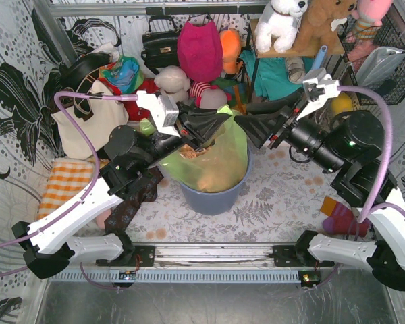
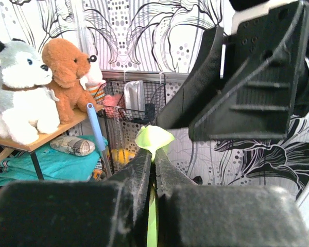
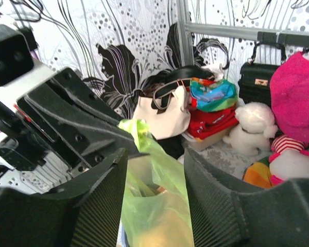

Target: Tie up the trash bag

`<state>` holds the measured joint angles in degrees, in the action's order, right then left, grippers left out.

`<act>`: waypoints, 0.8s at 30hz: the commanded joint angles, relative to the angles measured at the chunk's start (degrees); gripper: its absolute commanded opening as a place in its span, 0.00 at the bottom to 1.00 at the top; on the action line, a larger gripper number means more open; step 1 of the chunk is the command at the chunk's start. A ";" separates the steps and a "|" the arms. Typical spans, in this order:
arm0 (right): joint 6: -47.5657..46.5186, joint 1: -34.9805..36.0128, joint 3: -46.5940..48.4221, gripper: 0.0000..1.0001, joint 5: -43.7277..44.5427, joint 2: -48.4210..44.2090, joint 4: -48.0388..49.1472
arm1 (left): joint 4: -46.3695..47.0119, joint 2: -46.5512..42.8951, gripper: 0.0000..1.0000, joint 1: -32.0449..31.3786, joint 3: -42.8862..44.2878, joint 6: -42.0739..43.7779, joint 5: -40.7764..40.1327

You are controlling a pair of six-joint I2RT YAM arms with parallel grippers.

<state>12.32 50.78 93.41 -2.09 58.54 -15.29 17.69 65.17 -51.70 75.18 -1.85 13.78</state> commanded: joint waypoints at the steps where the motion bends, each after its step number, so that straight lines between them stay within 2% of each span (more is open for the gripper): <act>1: -2.17 0.02 -2.20 0.52 -1.43 -0.66 0.33 | 3.36 -0.02 0.12 -0.10 2.64 -1.23 -3.72; 4: -3.56 0.02 -2.42 0.53 -1.38 -0.14 -0.21 | 3.13 0.37 0.12 -0.11 2.91 -1.30 -3.43; 5: -3.79 0.01 -2.35 0.51 -0.82 0.08 -0.33 | 3.30 0.28 0.12 -0.07 2.80 -1.32 -3.19; 11: -4.76 0.02 -1.63 0.13 0.32 1.06 -0.23 | 3.83 -0.22 0.14 -0.08 1.92 -1.49 -2.63; 14: -4.76 0.02 -1.72 0.00 0.69 0.96 0.34 | 4.02 -0.41 0.21 -0.13 1.69 -1.49 -2.68; 16: -4.36 0.02 -1.74 0.00 0.72 0.99 0.80 | 4.26 -0.52 0.38 -0.13 1.39 -1.49 -2.87; 19: -3.70 0.01 -1.73 0.00 -0.33 0.92 2.01 | 4.28 -0.59 0.52 -0.08 1.29 -1.36 -2.84; 24: -2.77 -0.01 -1.37 0.00 -3.32 1.02 4.36 | 4.19 -0.46 0.63 -0.10 1.05 -1.88 -2.61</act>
<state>8.32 50.78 90.98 -2.85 59.83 -15.42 18.55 65.39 -51.70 76.03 -3.25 11.51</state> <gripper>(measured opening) 0.003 0.612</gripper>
